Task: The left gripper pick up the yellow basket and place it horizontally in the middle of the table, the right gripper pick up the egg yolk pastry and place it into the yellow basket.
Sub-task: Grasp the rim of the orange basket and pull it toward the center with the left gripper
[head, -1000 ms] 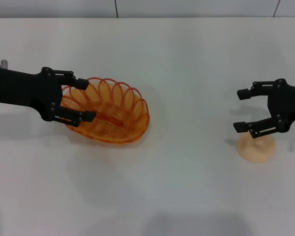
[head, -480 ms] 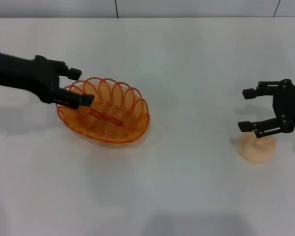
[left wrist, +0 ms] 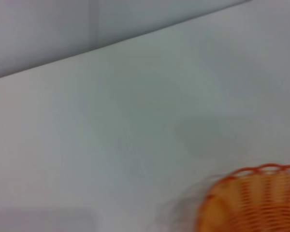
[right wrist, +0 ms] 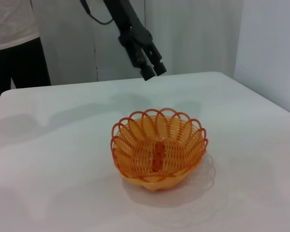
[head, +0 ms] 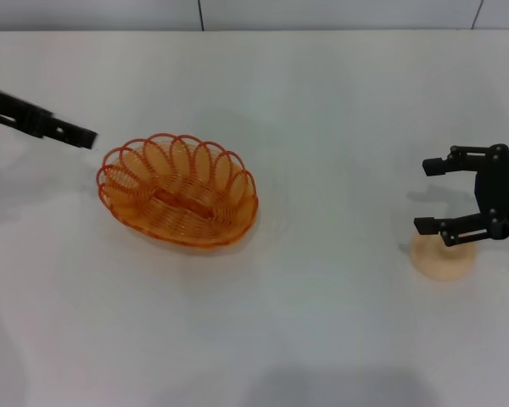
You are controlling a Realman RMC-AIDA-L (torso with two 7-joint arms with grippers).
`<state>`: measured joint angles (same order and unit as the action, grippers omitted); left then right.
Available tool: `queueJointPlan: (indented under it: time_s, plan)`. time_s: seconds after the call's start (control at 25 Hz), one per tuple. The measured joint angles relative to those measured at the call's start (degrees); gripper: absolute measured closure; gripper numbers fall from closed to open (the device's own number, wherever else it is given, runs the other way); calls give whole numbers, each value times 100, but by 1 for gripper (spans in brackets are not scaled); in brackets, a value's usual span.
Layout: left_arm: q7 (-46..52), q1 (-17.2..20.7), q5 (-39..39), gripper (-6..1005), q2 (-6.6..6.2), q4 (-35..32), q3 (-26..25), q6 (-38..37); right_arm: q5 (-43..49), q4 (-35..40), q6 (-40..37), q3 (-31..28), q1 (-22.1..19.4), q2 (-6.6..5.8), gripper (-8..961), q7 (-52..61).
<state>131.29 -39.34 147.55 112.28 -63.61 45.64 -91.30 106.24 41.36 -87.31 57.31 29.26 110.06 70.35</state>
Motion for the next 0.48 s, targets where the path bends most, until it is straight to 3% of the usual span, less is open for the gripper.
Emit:
queueJointPlan:
  time_s: [0.2, 0.48]
  plan:
    - [142, -227, 321, 126, -73, 595, 9, 391, 1, 4, -16, -18, -57, 32, 79, -37]
    - [-139, -385, 389, 126, 95, 1375, 39, 1025, 13, 13, -24, -18, -78, 70, 79, -54]
